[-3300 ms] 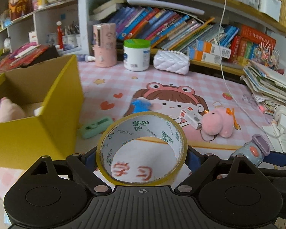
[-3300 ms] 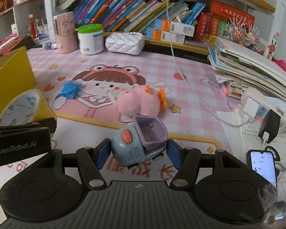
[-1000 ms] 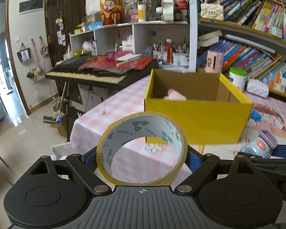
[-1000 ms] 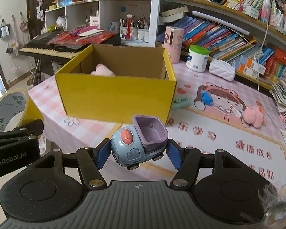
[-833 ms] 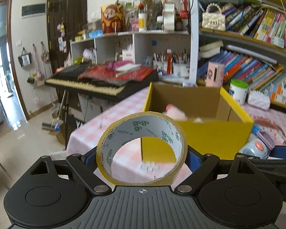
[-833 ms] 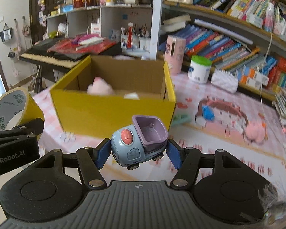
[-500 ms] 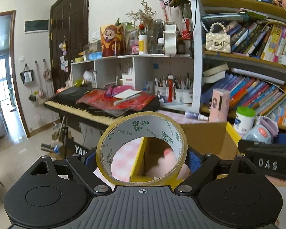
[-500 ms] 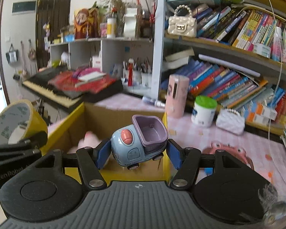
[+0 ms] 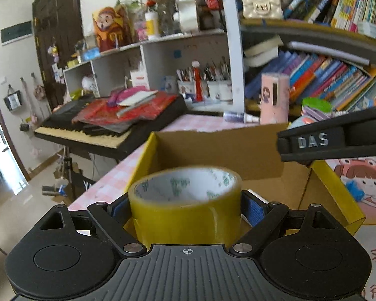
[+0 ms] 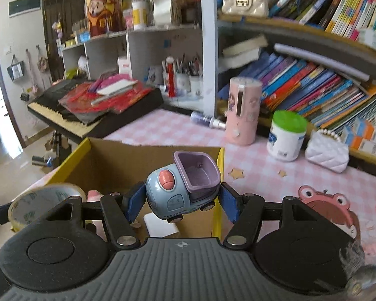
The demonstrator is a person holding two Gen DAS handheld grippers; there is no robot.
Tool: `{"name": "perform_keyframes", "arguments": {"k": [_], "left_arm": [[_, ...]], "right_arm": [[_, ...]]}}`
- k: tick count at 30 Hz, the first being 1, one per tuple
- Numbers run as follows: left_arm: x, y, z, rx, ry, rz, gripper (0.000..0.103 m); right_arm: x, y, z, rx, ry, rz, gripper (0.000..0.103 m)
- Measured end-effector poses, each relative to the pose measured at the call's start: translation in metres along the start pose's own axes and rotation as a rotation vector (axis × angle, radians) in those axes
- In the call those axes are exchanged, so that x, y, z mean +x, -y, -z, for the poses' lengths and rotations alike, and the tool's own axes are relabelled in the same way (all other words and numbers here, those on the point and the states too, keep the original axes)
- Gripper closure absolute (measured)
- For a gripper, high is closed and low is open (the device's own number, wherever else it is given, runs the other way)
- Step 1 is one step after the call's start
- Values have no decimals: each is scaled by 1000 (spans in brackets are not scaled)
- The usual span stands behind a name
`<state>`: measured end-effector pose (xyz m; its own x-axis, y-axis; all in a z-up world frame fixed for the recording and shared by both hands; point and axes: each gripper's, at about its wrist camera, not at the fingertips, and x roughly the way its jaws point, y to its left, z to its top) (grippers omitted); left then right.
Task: Organize objects
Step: 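Carry the tape roll and blue toy truck over the yellow box with both grippers, then open both grippers to drop the tape roll and truck into the box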
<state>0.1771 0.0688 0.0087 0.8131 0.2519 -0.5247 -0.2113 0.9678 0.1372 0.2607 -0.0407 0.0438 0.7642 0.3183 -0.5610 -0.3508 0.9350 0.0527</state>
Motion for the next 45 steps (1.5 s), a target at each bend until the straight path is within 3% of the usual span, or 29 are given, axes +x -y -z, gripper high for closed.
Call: {"name": "perform_keyframes", "arguments": {"k": [7,14,24,38,45], "left_arm": [[25,4,7,-23,-105,39,14],[33,2,8,-44,-127,68,14],[31,2,6,-59,-138,59,11],[21,2,3,-62,-110,73,5],[9,-2,2,-72,-85,72,5]], "right_arm": [[33,-3,-3,-28,-98,-65,42],[63,-13,-4,-84,-214,-131,42],[90,-30,-5,-217,-316,-85,42],[94,-32,-4,-282,-327,-76,38],[64,-26,-14,-200,-217,-86,35]]}}
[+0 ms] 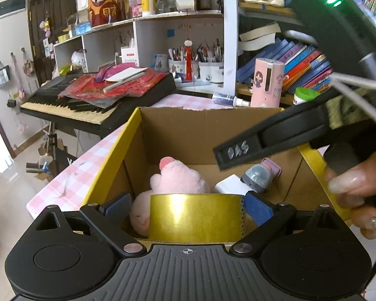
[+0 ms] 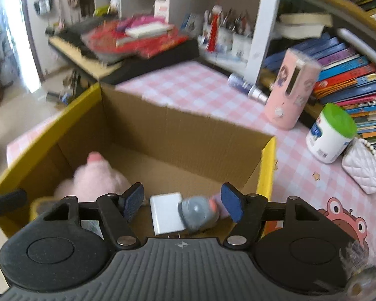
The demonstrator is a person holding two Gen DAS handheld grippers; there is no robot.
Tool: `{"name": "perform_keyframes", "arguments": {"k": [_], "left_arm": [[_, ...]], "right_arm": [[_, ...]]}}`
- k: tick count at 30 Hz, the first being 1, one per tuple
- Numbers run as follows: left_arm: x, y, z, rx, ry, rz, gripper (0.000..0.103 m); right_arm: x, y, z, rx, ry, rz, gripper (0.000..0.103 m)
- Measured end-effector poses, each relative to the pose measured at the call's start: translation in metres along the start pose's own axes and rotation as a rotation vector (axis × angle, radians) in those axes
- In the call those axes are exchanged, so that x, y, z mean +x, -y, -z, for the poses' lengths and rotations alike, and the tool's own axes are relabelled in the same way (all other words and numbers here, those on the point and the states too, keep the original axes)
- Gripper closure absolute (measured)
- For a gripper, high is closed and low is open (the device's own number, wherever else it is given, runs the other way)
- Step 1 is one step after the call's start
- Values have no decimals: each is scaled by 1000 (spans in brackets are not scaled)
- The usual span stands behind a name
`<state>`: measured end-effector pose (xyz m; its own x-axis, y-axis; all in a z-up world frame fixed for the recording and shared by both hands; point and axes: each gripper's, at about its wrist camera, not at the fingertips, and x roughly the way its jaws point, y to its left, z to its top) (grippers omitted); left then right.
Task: Organize objects
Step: 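Open both grippers to drop the tape roll and truck into the box, then withdraw both tools from the box back toward the table items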
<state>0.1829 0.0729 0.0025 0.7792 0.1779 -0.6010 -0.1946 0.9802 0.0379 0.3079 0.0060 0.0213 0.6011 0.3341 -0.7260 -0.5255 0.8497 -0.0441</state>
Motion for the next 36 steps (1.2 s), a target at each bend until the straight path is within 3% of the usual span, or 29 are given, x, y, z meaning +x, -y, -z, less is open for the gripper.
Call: {"name": "perform_keyframes", "arguments": {"k": [15,23,32,36], "left_arm": [[-51,-20,11,-52,81,-8,4],[-80,-40,31,-82,91,-35,4],[-107,-59,62,-82,56,-78,4],[-114,-65,75,-82,27,-107,4]], "right_arm": [[-92,-7,20,143,222,83,34],[-132,-25,54,149,300,197,32],[-153,-57,110,125,255,275,27],[-155,-73,136,138,213,324,19]]}}
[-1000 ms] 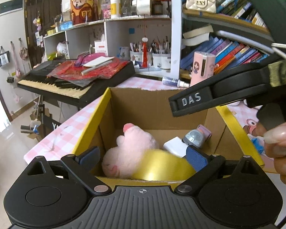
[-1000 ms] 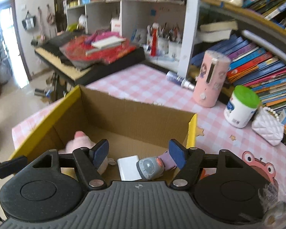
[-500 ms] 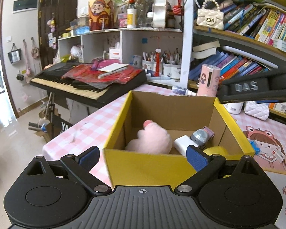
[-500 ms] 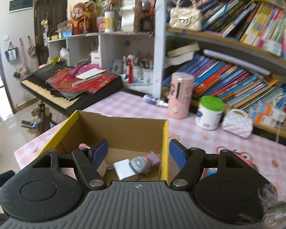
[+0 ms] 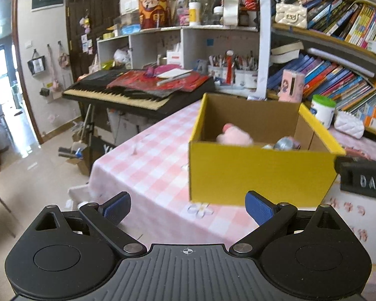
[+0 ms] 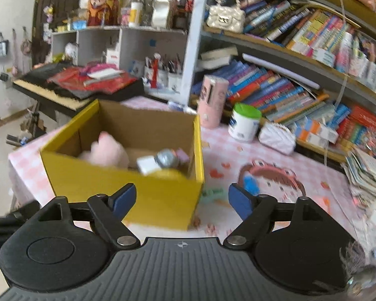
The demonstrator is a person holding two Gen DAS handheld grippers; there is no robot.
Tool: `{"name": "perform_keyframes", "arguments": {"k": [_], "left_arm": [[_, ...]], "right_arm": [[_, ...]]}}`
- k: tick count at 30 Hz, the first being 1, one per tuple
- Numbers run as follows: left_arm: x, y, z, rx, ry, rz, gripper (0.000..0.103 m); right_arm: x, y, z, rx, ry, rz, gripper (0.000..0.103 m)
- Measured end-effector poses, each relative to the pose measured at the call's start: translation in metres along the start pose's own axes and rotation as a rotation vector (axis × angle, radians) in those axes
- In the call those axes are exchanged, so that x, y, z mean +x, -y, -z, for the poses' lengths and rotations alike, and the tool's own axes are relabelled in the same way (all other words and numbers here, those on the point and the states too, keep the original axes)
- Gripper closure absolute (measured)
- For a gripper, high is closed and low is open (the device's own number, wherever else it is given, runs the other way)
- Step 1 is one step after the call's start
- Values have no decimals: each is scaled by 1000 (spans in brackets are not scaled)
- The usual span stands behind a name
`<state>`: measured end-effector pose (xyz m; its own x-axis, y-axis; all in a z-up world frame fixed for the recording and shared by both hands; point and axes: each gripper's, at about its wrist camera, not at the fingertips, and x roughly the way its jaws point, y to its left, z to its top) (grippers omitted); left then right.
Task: Organize objects
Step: 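Withdraw both tools from the box back toward the table items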
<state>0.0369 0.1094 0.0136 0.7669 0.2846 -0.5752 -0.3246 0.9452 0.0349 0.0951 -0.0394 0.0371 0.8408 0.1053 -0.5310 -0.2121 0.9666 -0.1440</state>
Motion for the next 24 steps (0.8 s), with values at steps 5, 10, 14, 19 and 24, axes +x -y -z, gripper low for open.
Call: {"name": "perform_keyframes", "arguments": {"k": [5,10,14,19,24], "left_arm": [[-8,-7,15,7,-30,-23,4],[-16,-11,26,23,-45,-25,4],[-22,-12,34,38,-53,-26,4],[-28,-10,44,66,-72,-14,4],[-35,-4,54,108,-85,3,3]], "right_arm": [[-8,-12,32,7,-82,48,18],[-18,-22,45,-8,-103,52,13],[-25,-25,53,-15,-111,51,13],[-32,-25,65,-13,-133,65,8],[-37,-22,76,7,-155,89,6]]}}
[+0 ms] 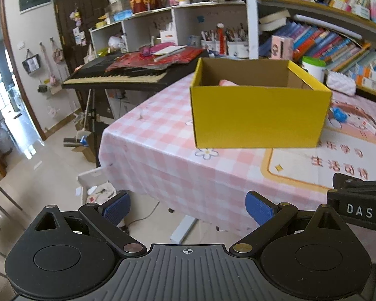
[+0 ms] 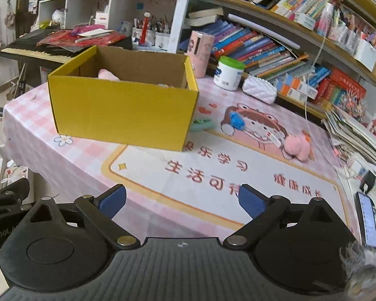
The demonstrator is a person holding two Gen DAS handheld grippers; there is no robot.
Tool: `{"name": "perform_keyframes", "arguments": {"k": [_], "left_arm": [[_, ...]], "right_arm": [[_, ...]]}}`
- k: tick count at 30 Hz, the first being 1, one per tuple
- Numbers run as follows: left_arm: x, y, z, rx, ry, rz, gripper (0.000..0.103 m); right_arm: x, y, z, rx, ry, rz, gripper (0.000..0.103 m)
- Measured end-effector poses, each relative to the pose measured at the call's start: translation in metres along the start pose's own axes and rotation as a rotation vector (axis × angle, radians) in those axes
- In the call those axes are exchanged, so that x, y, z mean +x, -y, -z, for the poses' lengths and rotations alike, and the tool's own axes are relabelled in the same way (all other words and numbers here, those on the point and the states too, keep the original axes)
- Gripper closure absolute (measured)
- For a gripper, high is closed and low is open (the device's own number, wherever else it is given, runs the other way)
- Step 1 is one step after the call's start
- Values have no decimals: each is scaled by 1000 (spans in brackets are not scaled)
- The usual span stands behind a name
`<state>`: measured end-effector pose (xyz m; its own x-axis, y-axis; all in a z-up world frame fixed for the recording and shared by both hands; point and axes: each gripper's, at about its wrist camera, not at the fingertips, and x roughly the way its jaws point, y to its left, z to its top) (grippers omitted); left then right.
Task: Organize objects
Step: 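Withdraw both tools from the box back toward the table items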
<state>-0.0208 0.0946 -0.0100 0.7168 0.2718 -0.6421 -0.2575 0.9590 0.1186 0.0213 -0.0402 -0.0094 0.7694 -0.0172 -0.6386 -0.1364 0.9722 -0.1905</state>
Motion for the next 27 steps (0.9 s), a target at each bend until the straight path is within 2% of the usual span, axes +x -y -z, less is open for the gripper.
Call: {"name": "perform_keyframes", "arguments": {"k": [15,27], "left_arm": [[-8,19,8,47,-8,74,3],[-8,71,-2,139,16,199,3]], "right_arm": [[-13,20,23,36,-29,53,6],[-18,73,34,147,-51,182,6]]}}
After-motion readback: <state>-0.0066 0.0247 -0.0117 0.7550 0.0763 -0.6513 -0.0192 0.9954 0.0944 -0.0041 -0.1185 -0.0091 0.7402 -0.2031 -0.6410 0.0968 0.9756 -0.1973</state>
